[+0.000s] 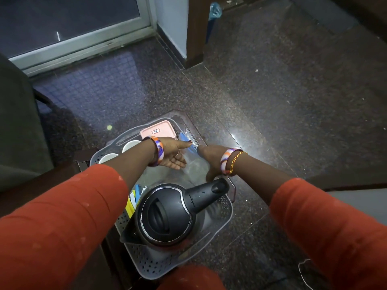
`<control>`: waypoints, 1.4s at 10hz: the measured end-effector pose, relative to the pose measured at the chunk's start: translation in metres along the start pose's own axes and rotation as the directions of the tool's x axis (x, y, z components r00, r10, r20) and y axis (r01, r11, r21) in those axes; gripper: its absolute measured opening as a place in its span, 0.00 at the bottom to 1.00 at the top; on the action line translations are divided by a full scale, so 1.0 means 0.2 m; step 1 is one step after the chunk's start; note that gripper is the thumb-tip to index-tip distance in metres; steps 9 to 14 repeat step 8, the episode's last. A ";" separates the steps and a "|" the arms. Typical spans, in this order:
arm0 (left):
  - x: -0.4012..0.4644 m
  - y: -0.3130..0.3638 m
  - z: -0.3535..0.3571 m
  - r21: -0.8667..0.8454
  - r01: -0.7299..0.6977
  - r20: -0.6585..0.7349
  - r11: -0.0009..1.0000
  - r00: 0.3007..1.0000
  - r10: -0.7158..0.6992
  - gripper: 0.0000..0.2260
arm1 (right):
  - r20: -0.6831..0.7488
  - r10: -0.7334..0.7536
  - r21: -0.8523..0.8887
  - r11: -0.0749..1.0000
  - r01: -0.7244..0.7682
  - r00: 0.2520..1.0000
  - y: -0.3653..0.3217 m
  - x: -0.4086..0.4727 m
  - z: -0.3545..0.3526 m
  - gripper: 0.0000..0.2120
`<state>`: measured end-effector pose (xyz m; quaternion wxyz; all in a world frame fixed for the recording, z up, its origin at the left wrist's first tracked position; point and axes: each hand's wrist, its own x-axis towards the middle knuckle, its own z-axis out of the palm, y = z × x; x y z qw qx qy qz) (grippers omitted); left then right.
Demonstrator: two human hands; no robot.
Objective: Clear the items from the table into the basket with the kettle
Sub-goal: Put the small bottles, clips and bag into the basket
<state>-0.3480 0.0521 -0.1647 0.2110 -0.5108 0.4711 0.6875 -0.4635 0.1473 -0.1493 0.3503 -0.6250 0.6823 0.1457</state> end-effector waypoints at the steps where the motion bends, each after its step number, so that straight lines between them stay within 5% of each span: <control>1: 0.01 -0.01 0.02 -0.012 0.001 0.015 1.000 1.000 -0.001 0.29 | 0.024 0.032 0.073 0.997 -0.034 0.999 0.02 -0.01 -0.05 0.29; 3: 0.02 -0.02 0.04 0.047 -0.035 0.040 0.998 0.999 0.033 0.28 | 0.020 0.069 -0.015 0.997 -0.069 0.997 0.05 -0.03 0.01 0.23; 5: -0.08 0.01 -0.01 0.398 -0.063 -0.073 0.915 0.992 0.100 0.19 | -0.041 0.111 -0.014 0.994 -0.112 0.993 0.03 -0.11 -0.13 0.28; 7: -0.30 0.02 -0.04 0.391 -0.235 -0.088 0.890 0.953 0.290 0.13 | -0.127 0.083 -0.096 0.991 -0.095 0.988 -0.13 -0.19 -0.26 0.23; 8: -0.43 -0.03 -0.07 0.475 -0.350 -0.136 0.808 0.877 0.460 0.13 | -0.204 0.072 -0.103 0.990 -0.095 0.976 -0.26 -0.25 -0.30 0.20; 14: -0.43 -0.03 -0.07 0.475 -0.350 -0.136 0.808 0.877 0.460 0.13 | -0.204 0.072 -0.103 0.990 -0.095 0.976 -0.26 -0.25 -0.30 0.20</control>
